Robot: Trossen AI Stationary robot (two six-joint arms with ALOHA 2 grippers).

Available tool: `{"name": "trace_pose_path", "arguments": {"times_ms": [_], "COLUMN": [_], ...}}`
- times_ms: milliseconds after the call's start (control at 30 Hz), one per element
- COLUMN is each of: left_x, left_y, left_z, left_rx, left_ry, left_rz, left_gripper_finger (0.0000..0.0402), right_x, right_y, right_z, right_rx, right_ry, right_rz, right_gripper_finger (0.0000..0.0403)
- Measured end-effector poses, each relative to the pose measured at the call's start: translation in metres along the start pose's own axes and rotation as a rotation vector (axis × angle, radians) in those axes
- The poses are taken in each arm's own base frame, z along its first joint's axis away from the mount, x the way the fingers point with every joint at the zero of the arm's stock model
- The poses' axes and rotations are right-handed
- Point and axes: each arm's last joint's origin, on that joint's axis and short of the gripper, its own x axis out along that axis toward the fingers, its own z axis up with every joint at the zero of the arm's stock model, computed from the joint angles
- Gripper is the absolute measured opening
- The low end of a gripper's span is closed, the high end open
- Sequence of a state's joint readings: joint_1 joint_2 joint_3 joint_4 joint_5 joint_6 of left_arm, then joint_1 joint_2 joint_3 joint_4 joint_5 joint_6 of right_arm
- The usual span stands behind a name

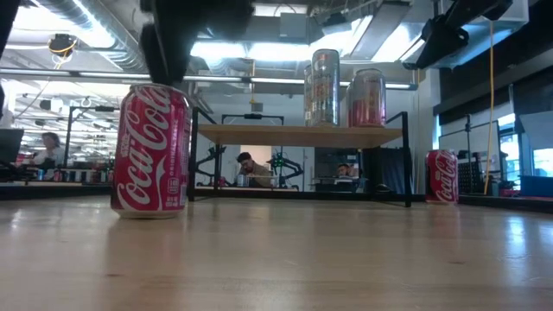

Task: Place canned beverage on shelf
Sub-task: Put the left red soda can on the shelf

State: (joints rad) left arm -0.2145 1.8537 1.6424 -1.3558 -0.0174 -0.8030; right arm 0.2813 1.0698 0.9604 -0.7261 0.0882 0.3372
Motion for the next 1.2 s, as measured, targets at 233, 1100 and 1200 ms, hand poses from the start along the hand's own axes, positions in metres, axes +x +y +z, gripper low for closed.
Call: {"name": "trace_pose_path", "arguments": {"times_ms": [233, 1100, 1200], "left_x": [-0.052, -0.022, -0.007], "left_y": [0.003, -0.023, -0.014], "left_z": [-0.044, -0.106, -0.109], "left_rx": [0.063, -0.023, -0.068], "left_ry": [-0.268, -0.736, -0.752], "left_rz": [-0.012, 0.123, 0.123], "left_gripper_finger": [0.0345, 0.0345, 0.0345], "right_x": [0.000, 0.000, 0.000], "right_y": [0.000, 0.000, 0.000], "right_z": [0.000, 0.000, 0.000], "right_rx": [0.000, -0.028, -0.028], "right_ry": [0.007, 0.005, 0.005], "right_rz": [0.015, 0.012, 0.012], "right_gripper_finger": [0.0351, 0.0351, 0.0351]}}
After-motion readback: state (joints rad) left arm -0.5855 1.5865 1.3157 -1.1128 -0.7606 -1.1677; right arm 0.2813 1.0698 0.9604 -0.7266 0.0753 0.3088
